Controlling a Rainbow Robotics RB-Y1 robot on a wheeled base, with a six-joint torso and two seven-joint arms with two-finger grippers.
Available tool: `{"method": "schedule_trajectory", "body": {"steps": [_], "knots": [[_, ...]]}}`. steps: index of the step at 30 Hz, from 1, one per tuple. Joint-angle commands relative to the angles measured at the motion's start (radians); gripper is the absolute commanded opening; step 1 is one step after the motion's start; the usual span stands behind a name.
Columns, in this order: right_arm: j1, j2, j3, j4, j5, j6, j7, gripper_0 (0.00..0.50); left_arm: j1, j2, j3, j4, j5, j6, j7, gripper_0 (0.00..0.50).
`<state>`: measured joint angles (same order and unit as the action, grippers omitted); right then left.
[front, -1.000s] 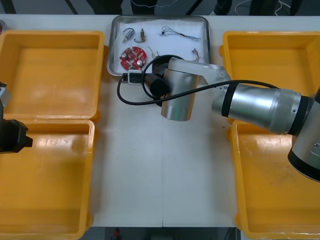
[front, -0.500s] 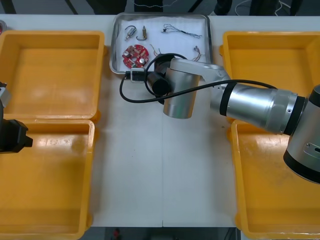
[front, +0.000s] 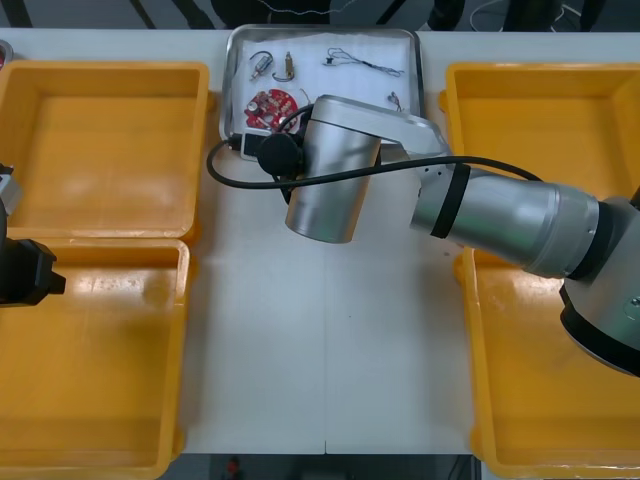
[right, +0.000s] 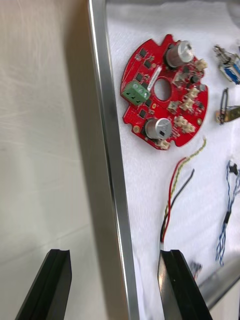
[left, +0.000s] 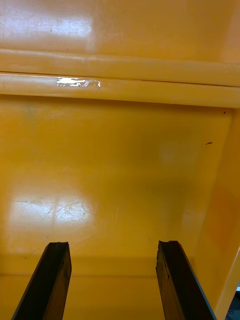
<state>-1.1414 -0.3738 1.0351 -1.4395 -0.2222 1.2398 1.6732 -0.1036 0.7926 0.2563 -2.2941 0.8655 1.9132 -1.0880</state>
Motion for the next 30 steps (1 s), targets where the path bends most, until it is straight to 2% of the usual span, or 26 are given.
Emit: {"method": "schedule_trajectory", "body": {"steps": [1,8,13,23,28,30], "knots": [[0.092,0.012,-0.148,-0.203,0.009,0.162,0.019,0.500,0.018,0.040,0.031,-0.033,0.007,0.007,-0.112,0.500],[0.226,0.010,-0.303,-0.461,0.011,0.495,0.003,0.500,0.018,0.040,0.031,-0.033,0.007,0.007,-0.112,0.500],[0.308,0.010,-0.394,-0.572,0.009,0.665,-0.018,0.500,0.018,0.040,0.031,-0.033,0.007,0.007,-0.112,0.500],[0.459,0.003,-0.557,-0.774,0.009,0.680,-0.158,0.500,0.018,0.040,0.031,-0.033,0.007,0.007,-0.112,0.500],[0.591,-0.066,-0.665,-0.907,-0.017,0.680,-0.178,0.500,0.018,0.040,0.031,-0.033,0.007,0.007,-0.112,0.500],[0.611,-0.082,-0.684,-0.924,-0.026,0.680,-0.179,0.500,0.018,0.040,0.031,-0.033,0.007,0.007,-0.112,0.500]]}}
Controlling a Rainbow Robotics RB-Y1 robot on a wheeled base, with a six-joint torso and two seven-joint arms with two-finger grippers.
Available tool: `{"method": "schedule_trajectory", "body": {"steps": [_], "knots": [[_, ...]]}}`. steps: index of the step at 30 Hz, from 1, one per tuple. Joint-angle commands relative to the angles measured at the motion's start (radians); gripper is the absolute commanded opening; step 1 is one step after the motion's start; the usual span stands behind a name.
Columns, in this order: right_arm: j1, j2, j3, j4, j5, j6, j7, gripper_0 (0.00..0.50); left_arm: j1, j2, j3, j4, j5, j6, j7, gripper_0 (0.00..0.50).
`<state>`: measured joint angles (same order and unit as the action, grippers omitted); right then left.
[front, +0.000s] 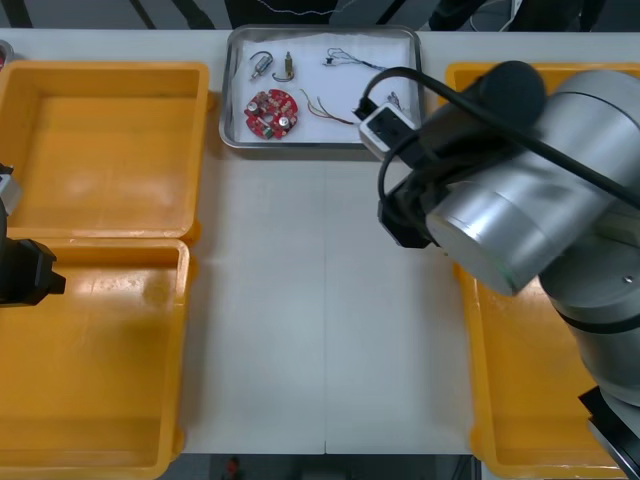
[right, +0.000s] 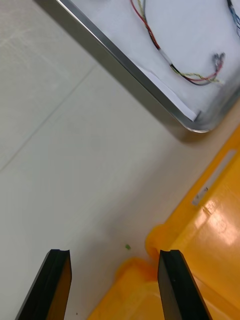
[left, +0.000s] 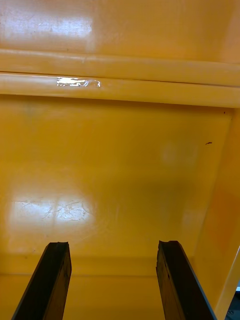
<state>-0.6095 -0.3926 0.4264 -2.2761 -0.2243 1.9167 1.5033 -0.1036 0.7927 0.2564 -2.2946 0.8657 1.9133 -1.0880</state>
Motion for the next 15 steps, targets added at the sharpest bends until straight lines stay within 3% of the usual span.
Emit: {"method": "schedule_trajectory", "body": {"steps": [1,6,15], "knots": [[0.120,-0.091,-0.115,-0.118,-0.046,0.003,-0.015,0.500,0.018,0.040,0.030,-0.032,0.007,0.007,-0.112,0.500],[0.237,-0.144,-0.270,-0.163,-0.118,0.003,-0.038,0.500,0.018,0.040,0.030,-0.032,0.007,0.007,-0.112,0.500],[0.381,-0.173,-0.511,-0.174,-0.196,0.003,-0.068,0.500,0.018,0.040,0.030,-0.032,0.007,0.007,-0.112,0.500]]}}
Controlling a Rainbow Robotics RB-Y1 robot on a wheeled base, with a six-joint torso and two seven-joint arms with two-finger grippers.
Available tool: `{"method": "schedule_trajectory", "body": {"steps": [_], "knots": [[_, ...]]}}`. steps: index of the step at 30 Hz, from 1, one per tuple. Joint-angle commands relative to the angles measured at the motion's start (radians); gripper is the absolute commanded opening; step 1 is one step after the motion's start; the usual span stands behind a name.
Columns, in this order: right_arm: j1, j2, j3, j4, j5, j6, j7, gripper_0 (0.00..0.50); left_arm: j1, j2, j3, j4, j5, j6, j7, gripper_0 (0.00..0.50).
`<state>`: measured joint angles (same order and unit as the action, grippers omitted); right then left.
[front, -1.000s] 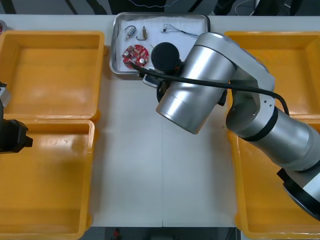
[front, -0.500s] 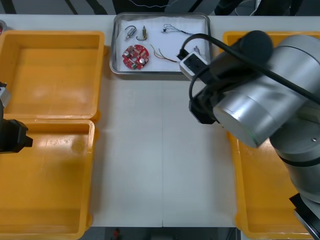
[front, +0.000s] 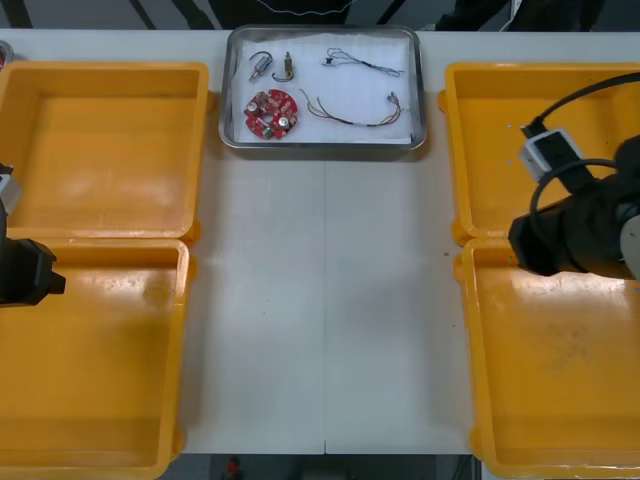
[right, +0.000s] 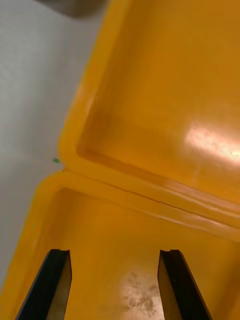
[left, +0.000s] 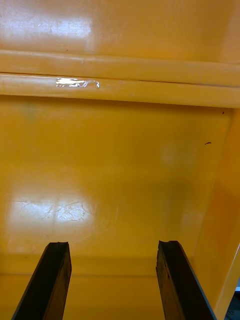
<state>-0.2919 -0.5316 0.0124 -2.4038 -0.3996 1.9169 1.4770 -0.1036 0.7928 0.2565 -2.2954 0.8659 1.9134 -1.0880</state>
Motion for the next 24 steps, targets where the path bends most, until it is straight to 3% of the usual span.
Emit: {"method": "schedule_trajectory", "body": {"steps": [1,11,24], "knots": [[0.082,-0.036,-0.124,-0.052,-0.030,0.003,-0.044,0.500,0.018,0.040,0.030,-0.032,0.007,0.007,-0.112,0.500],[0.192,-0.056,-0.315,-0.052,-0.185,0.003,-0.075,0.500,0.018,0.040,0.030,-0.032,0.007,0.007,-0.112,0.500],[0.280,-0.094,-0.341,0.017,-0.254,0.003,-0.093,0.500,0.018,0.040,0.030,-0.032,0.007,0.007,-0.112,0.500]]}}
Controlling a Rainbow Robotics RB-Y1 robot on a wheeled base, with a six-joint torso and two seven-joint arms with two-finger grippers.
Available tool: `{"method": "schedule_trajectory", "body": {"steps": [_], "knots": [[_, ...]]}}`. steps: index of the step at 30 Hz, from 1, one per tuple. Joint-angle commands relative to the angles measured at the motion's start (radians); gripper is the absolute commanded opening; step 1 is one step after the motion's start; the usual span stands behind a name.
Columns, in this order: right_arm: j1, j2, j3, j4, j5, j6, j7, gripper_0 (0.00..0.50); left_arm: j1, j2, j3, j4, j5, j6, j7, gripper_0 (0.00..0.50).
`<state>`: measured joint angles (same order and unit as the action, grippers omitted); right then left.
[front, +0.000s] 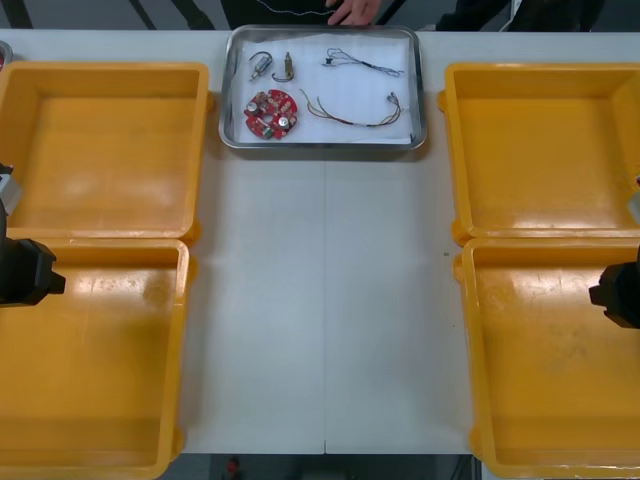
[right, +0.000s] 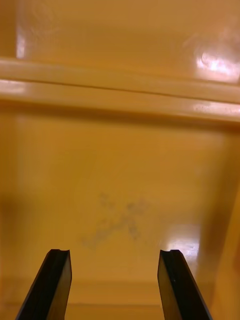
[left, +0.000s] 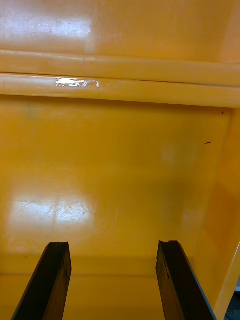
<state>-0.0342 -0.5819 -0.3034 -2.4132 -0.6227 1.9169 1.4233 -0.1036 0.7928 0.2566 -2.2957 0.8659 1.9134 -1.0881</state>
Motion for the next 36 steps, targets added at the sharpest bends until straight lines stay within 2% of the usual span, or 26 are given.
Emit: {"method": "schedule_trajectory", "body": {"steps": [1,14,19,36], "knots": [[0.022,-0.046,-0.031,0.052,-0.055,0.003,-0.040,0.500,0.018,0.040,0.030,-0.031,0.007,0.006,-0.112,0.500],[0.024,-0.049,-0.045,0.089,-0.051,0.003,-0.061,0.500,0.018,0.040,0.030,-0.031,0.007,0.006,-0.112,0.500],[0.036,-0.049,-0.046,0.091,-0.060,0.003,-0.124,0.500,0.018,0.040,0.030,-0.031,0.007,0.006,-0.112,0.500],[0.057,-0.049,-0.046,0.089,-0.060,0.003,-0.124,0.500,0.018,0.040,0.030,-0.031,0.007,0.006,-0.112,0.500]]}}
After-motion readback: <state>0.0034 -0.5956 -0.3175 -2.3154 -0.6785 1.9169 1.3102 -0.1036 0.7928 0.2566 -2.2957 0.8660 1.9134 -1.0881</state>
